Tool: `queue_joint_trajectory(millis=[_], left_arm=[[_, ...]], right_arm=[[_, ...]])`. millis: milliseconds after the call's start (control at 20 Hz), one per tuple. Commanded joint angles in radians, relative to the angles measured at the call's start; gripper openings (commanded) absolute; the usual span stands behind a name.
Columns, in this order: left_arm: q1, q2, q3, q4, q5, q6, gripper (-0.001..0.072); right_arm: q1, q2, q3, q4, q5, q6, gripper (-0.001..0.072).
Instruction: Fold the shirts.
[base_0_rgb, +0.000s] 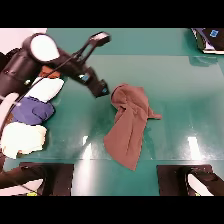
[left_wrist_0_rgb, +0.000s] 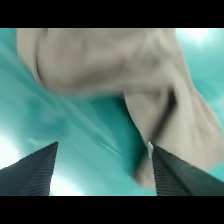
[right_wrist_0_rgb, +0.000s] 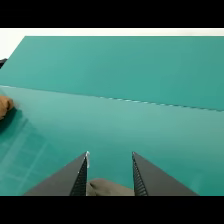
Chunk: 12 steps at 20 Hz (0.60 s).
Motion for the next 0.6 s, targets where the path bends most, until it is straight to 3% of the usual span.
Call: queue_joint_trajectory(millis=[0, 150, 200, 400, 550], left_arm=[[0.05, 0.142, -0.326, -0.137, 0.016, -0.071, 0.0657], [0.051, 0.235, -0.65, -0.293, 0.177, -0.058, 0.0658], [0.05, 0.235, -0.708, -0.34, 0.214, -0.013, 0.0658], [-0.095, 0.232, -0.774, -0.375, 0.421, 0.192, 0.0687], [-0.188, 0.191, -0.774, -0.366, 0.512, 0.198, 0.0688]], right_arm=[[0.0, 0.0, 0.0, 0.0, 0.006, 0.0, 0.0309], [0.0, -0.001, 0.0, 0.0, 0.006, 0.0, 0.0309], [0.0, -0.001, -0.002, 0.0, 0.006, 0.0, 0.0309], [0.0, 0.0, -0.041, 0.001, 0.016, 0.0, 0.0309], [0.0, 0.0, -0.101, 0.002, 0.02, 0.0, 0.0309]])
